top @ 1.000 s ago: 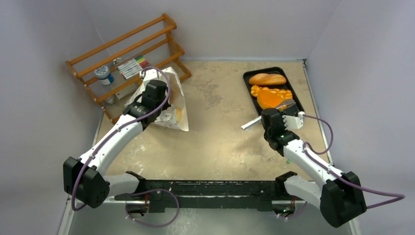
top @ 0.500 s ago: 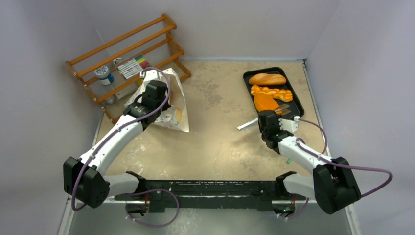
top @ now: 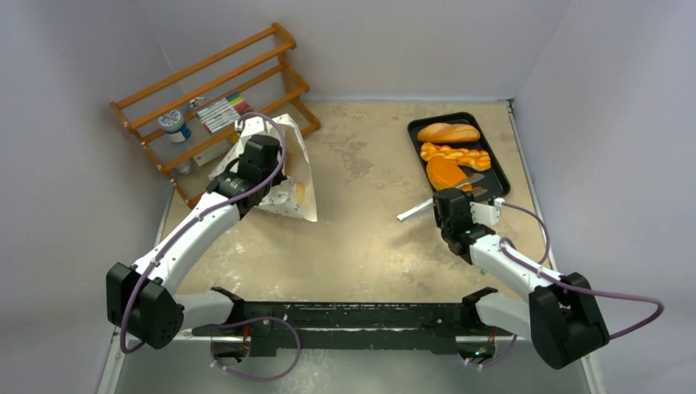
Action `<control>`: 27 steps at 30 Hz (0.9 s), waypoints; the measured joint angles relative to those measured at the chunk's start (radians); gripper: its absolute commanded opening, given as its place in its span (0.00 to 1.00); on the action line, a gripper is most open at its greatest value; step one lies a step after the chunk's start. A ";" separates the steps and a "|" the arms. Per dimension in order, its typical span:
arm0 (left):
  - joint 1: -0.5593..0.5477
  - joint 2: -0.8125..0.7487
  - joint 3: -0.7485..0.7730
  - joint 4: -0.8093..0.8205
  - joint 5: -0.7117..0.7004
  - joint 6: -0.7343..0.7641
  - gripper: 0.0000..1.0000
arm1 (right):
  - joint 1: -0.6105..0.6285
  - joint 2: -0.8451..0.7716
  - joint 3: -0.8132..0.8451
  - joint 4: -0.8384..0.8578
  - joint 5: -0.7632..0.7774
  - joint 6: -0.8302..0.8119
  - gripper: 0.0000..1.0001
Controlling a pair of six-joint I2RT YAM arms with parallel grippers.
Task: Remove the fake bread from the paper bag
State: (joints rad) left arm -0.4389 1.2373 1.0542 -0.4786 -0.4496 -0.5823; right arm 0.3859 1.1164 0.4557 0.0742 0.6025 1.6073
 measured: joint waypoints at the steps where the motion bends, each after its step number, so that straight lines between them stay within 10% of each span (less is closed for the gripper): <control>1: 0.000 0.000 0.000 0.000 0.000 0.000 0.00 | 0.000 0.000 -0.002 0.000 -0.002 0.000 0.48; 27: 0.000 0.000 0.000 -0.001 0.000 0.000 0.00 | 0.000 -0.064 -0.032 -0.010 -0.019 -0.029 0.55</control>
State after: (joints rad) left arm -0.4389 1.2373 1.0542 -0.4797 -0.4496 -0.5823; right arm 0.3859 1.0523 0.4236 0.0643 0.5831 1.5780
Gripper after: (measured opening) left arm 0.005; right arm 0.534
